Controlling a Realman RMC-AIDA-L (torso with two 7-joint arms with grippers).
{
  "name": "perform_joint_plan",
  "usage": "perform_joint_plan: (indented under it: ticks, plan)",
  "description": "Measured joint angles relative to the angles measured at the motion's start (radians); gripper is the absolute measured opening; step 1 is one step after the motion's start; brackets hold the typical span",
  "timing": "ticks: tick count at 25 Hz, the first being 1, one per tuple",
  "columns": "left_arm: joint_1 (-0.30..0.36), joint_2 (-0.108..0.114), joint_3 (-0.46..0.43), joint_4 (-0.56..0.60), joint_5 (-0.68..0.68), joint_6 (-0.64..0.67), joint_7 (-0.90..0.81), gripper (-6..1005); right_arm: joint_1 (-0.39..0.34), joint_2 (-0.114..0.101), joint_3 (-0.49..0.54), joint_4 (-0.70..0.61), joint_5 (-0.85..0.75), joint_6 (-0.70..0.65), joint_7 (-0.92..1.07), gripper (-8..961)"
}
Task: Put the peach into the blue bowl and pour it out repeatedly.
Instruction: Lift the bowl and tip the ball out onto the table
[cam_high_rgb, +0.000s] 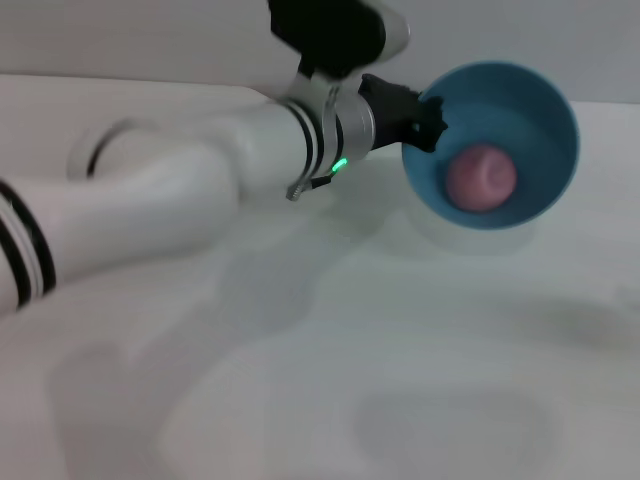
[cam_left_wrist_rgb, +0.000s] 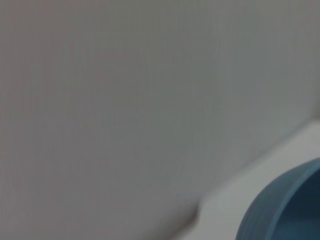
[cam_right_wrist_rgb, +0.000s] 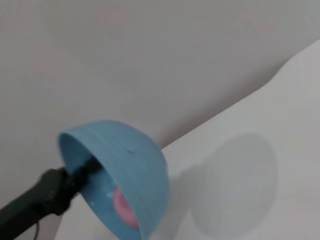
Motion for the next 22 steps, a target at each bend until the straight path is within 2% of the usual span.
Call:
perform_joint_plan:
  ticks: [4,7,10,15,19,22]
  plan:
    - [0.021,-0.002,0.195,-0.068,0.004,-0.311,0.004,-2,-0.004,-0.003,0.061,-0.01,-0.035,0.001,0.021,379]
    - [0.022,-0.005,0.331,-0.126,0.008,-0.473,0.043,-2,-0.004,-0.005,0.093,-0.023,-0.062,0.003,0.043,378]
    - [0.023,-0.006,0.42,-0.152,0.005,-0.573,0.12,-2,-0.004,-0.007,0.097,-0.029,-0.067,0.004,0.049,377]
    - [0.039,-0.006,0.484,-0.174,0.002,-0.683,0.357,-1,-0.003,-0.013,0.099,-0.031,-0.073,0.004,0.054,378]
    - [0.047,-0.006,0.489,-0.179,0.001,-0.708,0.505,-1,-0.002,-0.013,0.1,-0.031,-0.074,0.005,0.054,379]
    - [0.048,-0.006,0.49,-0.184,0.001,-0.722,0.548,-2,-0.001,-0.013,0.1,-0.031,-0.074,0.004,0.054,380]
